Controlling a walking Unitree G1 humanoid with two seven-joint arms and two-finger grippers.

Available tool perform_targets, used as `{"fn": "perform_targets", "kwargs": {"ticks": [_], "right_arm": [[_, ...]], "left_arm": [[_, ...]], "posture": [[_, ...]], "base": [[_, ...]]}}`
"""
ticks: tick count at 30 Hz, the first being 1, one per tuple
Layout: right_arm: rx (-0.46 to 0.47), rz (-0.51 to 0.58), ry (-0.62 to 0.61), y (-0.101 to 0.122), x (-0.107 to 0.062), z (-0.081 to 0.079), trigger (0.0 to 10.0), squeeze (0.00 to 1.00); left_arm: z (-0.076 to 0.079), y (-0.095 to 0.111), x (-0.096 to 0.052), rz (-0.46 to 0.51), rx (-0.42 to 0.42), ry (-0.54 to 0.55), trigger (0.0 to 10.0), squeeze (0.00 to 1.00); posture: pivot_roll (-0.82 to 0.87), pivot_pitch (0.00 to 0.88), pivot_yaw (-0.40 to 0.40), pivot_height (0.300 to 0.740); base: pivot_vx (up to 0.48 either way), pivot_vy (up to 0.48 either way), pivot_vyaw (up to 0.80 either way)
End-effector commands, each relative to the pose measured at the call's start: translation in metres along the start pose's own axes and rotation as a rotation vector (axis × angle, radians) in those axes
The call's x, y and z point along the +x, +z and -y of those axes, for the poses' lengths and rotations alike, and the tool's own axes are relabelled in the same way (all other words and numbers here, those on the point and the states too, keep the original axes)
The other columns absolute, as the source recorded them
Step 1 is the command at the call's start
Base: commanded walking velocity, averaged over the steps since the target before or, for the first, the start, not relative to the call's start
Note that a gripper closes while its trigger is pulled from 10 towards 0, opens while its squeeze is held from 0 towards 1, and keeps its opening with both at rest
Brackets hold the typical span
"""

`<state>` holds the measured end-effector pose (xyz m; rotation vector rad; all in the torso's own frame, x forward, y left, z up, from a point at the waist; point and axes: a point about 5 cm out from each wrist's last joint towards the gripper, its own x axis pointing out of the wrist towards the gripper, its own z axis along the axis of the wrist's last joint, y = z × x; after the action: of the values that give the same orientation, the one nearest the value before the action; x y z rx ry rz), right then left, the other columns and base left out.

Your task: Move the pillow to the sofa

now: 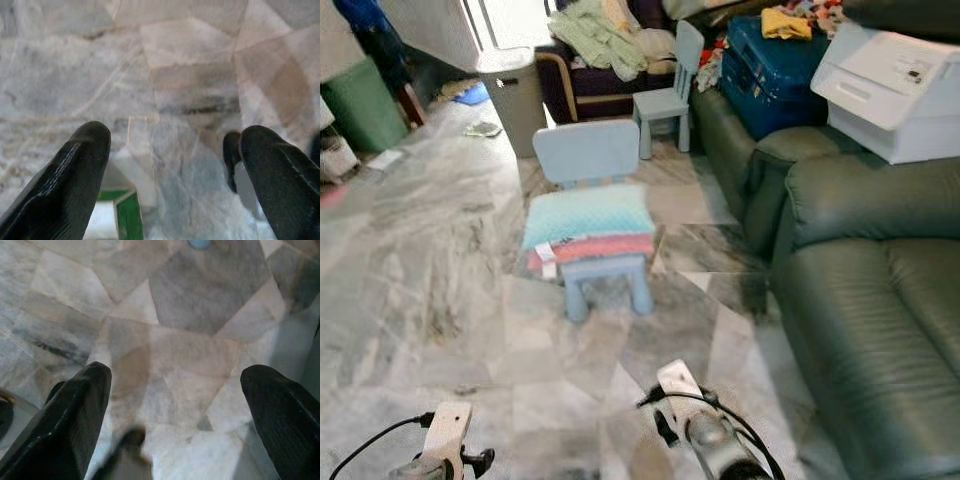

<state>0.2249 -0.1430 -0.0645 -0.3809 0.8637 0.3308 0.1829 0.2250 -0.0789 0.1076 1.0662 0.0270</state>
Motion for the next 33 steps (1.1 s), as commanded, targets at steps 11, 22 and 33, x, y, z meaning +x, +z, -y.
{"fn": "perform_targets", "kwargs": {"ticks": [11,22,33], "right_arm": [[-0.013,-0.035,0.003,-0.020,-0.003,-0.012,10.0,0.00],[-0.032,-0.072,0.001,-0.039,-0.007,-0.015,10.0,0.00],[-0.044,-0.052,-0.001,-0.032,-0.006,-0.010,10.0,0.00]], "left_arm": [[0.005,0.001,0.001,0.002,0.019,-0.012,10.0,0.00],[0.005,0.000,0.001,-0.001,0.035,-0.010,10.0,0.00],[0.006,0.001,0.001,0.000,0.040,-0.008,10.0,0.00]], "posture": [[-0.02,0.000,0.071,0.740],[-0.02,0.000,0.067,0.740],[-0.02,0.000,0.064,0.740]], "base": [[0.414,0.199,0.00],[0.452,0.000,0.00],[0.461,0.000,0.00]]}}
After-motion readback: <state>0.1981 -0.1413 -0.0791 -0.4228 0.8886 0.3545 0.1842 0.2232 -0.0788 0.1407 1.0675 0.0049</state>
